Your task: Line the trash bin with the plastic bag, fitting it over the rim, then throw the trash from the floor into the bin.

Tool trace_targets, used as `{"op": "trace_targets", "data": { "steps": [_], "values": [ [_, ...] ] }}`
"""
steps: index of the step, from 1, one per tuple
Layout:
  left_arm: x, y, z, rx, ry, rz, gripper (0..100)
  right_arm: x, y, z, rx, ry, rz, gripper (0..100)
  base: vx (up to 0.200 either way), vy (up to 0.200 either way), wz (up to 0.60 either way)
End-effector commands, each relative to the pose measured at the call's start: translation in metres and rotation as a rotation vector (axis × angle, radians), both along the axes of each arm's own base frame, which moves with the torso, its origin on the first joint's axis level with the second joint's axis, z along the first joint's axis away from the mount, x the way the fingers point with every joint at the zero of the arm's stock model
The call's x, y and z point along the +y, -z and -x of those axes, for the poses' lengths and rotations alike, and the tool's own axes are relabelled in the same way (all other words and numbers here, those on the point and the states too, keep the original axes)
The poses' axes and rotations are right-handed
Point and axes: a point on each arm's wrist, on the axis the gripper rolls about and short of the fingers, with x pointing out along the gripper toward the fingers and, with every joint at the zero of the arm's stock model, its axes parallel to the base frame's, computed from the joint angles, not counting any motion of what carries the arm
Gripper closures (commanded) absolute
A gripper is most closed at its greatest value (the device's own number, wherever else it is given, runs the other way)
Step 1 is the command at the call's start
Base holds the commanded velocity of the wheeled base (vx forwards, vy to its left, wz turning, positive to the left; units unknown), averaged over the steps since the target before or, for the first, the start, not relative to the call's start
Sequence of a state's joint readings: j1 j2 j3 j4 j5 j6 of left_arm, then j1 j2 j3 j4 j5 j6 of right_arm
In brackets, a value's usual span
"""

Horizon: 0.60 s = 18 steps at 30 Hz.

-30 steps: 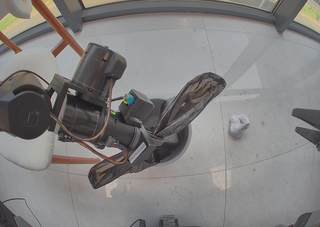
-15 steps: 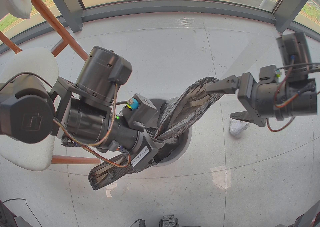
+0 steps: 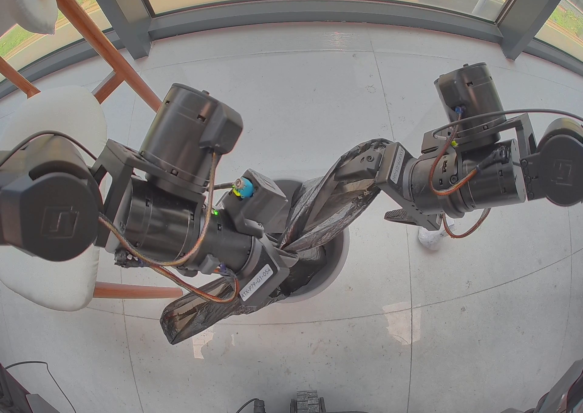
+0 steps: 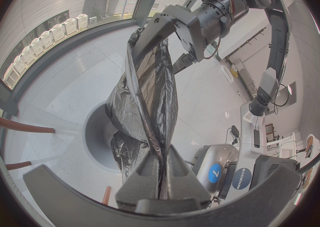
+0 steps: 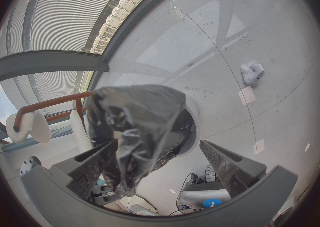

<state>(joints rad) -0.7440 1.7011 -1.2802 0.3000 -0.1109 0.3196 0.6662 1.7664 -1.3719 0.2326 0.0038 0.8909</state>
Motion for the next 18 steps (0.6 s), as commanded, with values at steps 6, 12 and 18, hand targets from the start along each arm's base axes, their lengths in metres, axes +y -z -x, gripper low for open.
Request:
{"op": "trace_targets", "data": {
  "steps": [6,12,18],
  "values": [
    [0.0,0.0,0.0,-0.001,-0.001,0.001,100,0.01,0.012,-0.013,-0.001,0.024,0.02,0,0.0,0.0,0.0],
    [0.0,0.001,0.0,0.0,-0.005,-0.005,100,0.013,0.006,-0.015,-0.044,0.03,0.001,100,0.0,0.0,0.0],
    [-0.005,0.009,-0.007,0.003,-0.013,-0.024,100,0.018,0.008,-0.01,-0.037,0.008,0.013,100,0.0,0.0,0.0]
  ]
}}
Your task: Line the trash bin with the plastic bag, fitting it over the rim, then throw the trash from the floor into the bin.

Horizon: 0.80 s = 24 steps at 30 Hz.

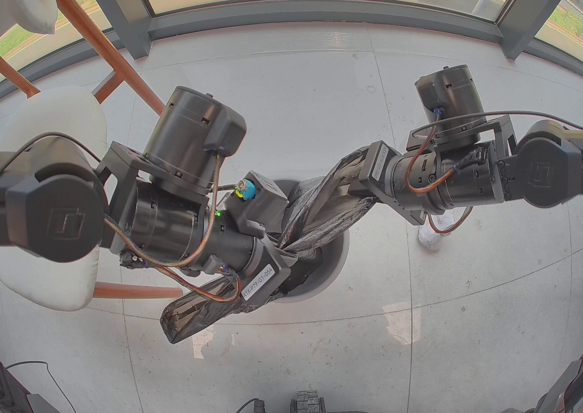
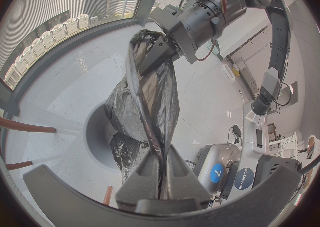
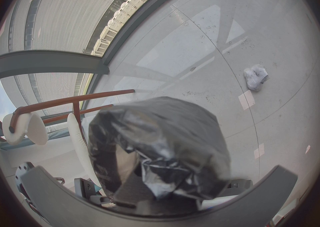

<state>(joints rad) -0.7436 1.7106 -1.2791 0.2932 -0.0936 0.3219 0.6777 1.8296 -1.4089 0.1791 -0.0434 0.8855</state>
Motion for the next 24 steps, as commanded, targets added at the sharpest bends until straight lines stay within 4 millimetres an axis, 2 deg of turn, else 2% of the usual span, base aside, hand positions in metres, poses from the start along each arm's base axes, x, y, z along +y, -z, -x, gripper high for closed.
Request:
{"op": "trace_targets", "data": {
  "steps": [1,5,10,14,19,24],
  "values": [
    [-0.005,0.007,-0.006,0.01,-0.001,-0.013,100,0.005,0.002,0.005,0.008,-0.023,0.01,100,0.0,0.0,0.0],
    [-0.012,0.02,-0.014,0.027,-0.011,-0.035,100,0.008,0.013,-0.002,0.005,-0.043,0.055,100,0.0,0.0,0.0],
    [-0.017,0.02,-0.021,-0.011,-0.027,-0.003,100,0.011,0.023,-0.009,-0.022,-0.084,0.13,100,0.0,0.0,0.0],
    [-0.023,0.029,-0.029,-0.04,-0.062,-0.016,100,0.014,0.037,-0.017,-0.026,-0.112,0.2,100,0.0,0.0,0.0],
    [-0.025,0.032,-0.03,-0.032,-0.069,-0.011,100,0.019,0.045,-0.028,-0.082,-0.104,0.194,100,0.0,0.0,0.0],
    [-0.026,0.043,-0.032,-0.003,-0.072,-0.034,100,0.011,0.052,-0.041,-0.103,-0.092,0.228,100,0.0,0.0,0.0]
  ]
}}
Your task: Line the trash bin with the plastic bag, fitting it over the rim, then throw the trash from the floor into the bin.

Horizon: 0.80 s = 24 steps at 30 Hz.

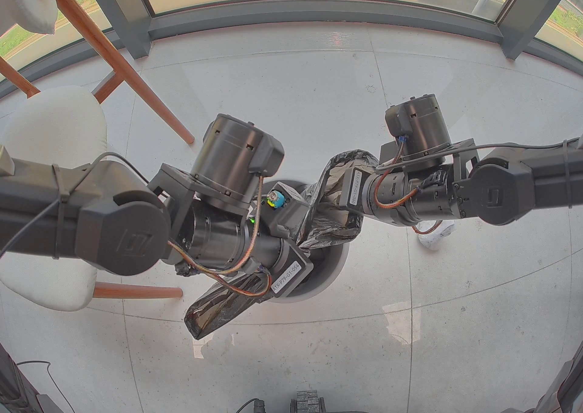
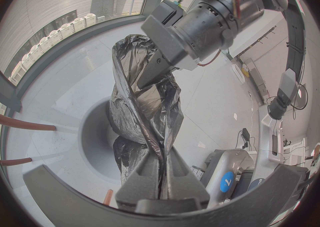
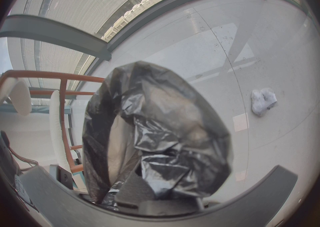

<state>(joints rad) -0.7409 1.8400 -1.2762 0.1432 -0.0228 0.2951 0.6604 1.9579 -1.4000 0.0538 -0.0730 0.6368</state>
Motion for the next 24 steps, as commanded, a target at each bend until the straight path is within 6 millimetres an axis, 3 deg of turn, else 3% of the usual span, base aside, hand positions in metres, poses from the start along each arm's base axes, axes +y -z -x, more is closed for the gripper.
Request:
{"op": "trace_targets", "data": {
  "steps": [1,3,4,15,24],
  "values": [
    [-0.004,0.015,-0.004,0.036,0.001,-0.032,100,-0.007,0.015,-0.013,0.004,0.006,0.053,100,0.0,0.0,0.0],
    [-0.006,0.021,-0.007,0.045,0.001,-0.042,100,-0.011,0.02,-0.02,-0.014,0.005,0.076,100,0.0,0.0,0.0],
    [-0.007,0.022,-0.008,0.047,0.0,-0.042,0,-0.011,0.021,-0.022,-0.02,0.003,0.078,100,0.0,0.0,0.0],
    [-0.018,0.05,-0.021,0.109,-0.111,-0.061,0,-0.018,0.029,-0.025,-0.037,-0.004,0.106,100,0.0,0.0,0.0],
    [-0.023,0.059,-0.031,0.082,-0.149,-0.043,0,-0.014,0.028,-0.022,-0.041,-0.017,0.108,100,0.0,0.0,0.0]
  ]
}}
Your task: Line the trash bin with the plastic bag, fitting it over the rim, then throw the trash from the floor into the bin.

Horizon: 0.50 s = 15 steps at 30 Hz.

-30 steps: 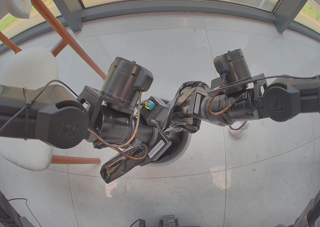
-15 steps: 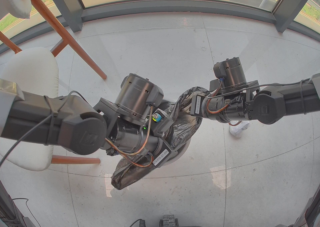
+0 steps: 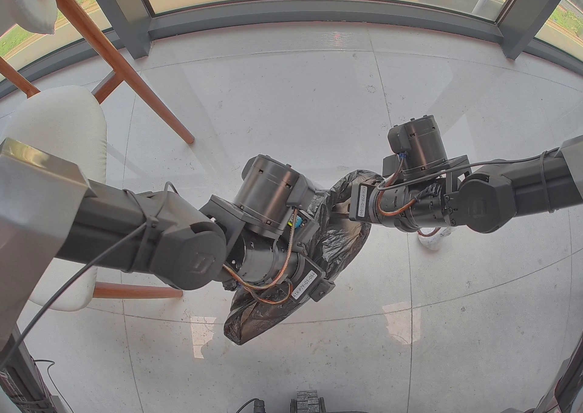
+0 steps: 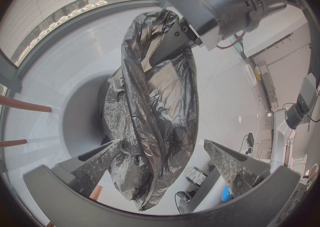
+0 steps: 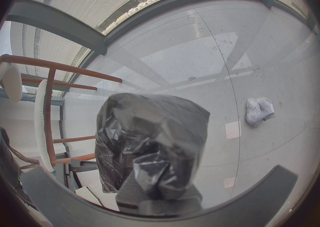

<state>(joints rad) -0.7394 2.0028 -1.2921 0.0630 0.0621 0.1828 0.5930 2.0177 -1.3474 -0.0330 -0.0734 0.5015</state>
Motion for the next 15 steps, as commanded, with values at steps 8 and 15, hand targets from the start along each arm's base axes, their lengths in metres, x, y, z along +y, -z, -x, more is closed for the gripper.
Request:
{"op": "trace_targets", "data": {
  "steps": [8,15],
  "values": [
    [0.006,0.005,-0.013,0.012,-0.045,0.004,0,0.0,-0.003,0.0,-0.02,-0.003,-0.012,100,0.0,0.0,0.0],
    [0.006,0.001,-0.012,0.033,-0.092,0.049,0,-0.002,-0.001,0.0,-0.015,0.003,-0.008,100,0.0,0.0,0.0]
  ]
}}
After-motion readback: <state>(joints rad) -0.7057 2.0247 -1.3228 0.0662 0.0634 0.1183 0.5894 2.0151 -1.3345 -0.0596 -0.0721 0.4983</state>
